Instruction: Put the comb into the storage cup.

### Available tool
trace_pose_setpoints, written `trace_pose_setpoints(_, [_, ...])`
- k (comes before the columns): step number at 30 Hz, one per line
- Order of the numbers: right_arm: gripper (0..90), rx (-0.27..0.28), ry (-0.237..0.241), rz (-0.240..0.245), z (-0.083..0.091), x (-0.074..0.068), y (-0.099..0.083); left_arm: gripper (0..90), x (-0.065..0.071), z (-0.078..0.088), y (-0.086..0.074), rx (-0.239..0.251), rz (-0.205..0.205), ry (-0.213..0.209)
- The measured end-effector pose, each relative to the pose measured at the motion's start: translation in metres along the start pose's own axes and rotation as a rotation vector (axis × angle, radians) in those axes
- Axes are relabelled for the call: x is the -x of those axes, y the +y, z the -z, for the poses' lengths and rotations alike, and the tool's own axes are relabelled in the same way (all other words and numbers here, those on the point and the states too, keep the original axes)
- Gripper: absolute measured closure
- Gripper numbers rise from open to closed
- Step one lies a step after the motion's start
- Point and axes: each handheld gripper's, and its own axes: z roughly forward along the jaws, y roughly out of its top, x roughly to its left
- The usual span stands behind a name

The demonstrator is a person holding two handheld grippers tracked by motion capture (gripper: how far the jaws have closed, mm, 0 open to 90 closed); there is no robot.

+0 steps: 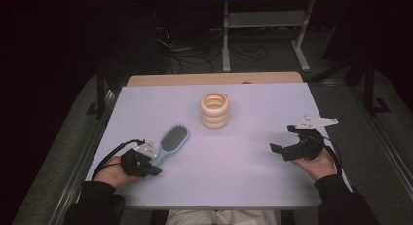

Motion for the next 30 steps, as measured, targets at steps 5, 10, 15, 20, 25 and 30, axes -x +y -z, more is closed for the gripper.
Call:
trace_pose_setpoints(5, [0.0, 0.000, -0.003, 0.002, 0.000, 0.000, 0.000, 90.0, -0.002, 0.002, -0.002, 0.004, 0.005, -0.003])
trace_pose_setpoints(10, [0.0, -0.002, -0.004, 0.003, 0.000, 0.000, 0.000, 90.0, -0.004, 0.001, -0.004, -0.006, 0.015, -0.003])
trace_pose_setpoints(15, [0.0, -0.007, 0.003, 0.000, 0.000, 0.000, 0.000, 90.0, -0.006, 0.001, -0.007, -0.025, 0.026, -0.005])
trace_pose_setpoints(20, [0.0, -0.006, 0.003, 0.000, 0.000, 0.000, 0.000, 90.0, -0.011, 0.002, -0.013, -0.014, 0.053, -0.014])
trace_pose_setpoints(25, [0.0, -0.009, 0.004, 0.000, 0.000, 0.000, 0.000, 90.0, -0.017, 0.007, -0.021, -0.001, 0.089, -0.007])
trace_pose_setpoints(30, [0.0, -0.009, 0.007, 0.000, 0.000, 0.000, 0.000, 90.0, -0.021, 0.010, -0.027, 0.005, 0.101, 0.018])
